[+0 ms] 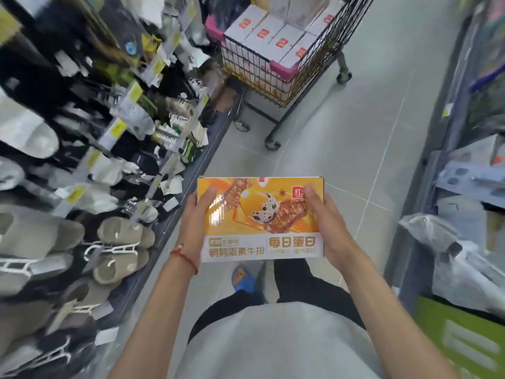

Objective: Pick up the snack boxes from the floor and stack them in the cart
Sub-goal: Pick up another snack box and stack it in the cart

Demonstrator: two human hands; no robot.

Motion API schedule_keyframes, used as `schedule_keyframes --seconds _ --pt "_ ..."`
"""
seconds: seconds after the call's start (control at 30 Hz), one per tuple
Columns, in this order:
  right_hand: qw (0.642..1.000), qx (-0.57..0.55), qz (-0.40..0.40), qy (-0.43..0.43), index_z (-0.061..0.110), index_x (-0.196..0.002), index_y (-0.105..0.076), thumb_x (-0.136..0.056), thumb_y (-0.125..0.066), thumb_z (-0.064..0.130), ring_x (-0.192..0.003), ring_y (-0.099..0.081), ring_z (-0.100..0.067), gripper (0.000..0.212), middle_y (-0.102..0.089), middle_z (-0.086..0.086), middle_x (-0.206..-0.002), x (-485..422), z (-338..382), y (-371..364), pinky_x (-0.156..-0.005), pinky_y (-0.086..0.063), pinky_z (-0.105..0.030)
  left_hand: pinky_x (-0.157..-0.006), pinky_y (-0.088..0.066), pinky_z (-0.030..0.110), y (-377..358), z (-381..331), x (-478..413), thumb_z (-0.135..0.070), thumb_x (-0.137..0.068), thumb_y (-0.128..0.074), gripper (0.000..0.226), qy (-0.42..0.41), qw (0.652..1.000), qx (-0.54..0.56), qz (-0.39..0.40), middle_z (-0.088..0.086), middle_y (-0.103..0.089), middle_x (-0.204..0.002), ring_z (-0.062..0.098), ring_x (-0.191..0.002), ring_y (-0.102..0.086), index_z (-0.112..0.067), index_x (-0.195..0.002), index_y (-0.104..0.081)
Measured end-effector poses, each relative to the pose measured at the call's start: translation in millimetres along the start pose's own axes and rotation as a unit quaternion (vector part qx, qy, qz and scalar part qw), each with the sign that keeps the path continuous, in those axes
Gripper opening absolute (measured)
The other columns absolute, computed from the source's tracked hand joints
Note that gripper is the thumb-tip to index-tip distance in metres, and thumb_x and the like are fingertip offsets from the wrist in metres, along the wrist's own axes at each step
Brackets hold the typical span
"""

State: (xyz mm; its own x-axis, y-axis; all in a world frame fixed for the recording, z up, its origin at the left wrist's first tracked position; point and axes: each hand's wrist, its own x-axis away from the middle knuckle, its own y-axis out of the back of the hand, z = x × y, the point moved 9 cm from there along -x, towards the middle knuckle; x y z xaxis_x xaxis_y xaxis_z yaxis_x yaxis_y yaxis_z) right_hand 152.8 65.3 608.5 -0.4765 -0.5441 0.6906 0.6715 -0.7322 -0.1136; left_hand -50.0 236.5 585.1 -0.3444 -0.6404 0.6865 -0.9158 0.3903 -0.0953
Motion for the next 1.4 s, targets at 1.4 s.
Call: schedule_keyframes --seconds 1.4 --pt "0.996 0.005 -0.021 0.09 0.031 -0.135 -0.052 -0.102 -0.054 0.052 -0.099 -0.078 -0.022 0.04 -0.079 0.002 -0.112 -449.6 530.1 145.8 -0.091 -0.061 -0.046 -0.089 -0.059 0.055 -452.6 -400.8 -385.8 -0.062 -0.094 -0.046 0.063 -0.022 0.986 0.132 0.102 0.019 -0.071 -0.123 0.038 -0.11 -0.07 -0.011 -0.125 -0.066"
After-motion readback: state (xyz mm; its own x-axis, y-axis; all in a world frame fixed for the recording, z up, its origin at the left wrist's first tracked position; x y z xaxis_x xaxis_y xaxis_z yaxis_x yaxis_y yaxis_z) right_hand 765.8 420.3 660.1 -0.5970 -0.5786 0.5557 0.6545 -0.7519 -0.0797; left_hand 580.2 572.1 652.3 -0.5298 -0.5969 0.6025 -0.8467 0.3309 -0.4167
